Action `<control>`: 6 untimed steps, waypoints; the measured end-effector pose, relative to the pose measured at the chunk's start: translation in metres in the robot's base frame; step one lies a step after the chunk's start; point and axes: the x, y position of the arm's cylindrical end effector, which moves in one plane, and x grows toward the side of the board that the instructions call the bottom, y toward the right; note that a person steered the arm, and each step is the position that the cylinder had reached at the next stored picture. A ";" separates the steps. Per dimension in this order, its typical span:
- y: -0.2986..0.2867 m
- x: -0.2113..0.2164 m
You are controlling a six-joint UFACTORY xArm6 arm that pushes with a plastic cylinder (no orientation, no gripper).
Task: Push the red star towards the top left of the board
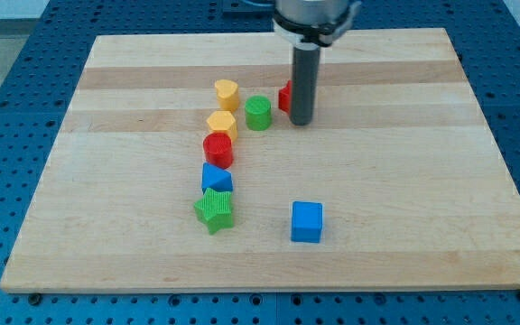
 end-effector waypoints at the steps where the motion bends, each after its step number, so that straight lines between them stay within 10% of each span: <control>1: -0.047 -0.012; 6: -0.012 -0.092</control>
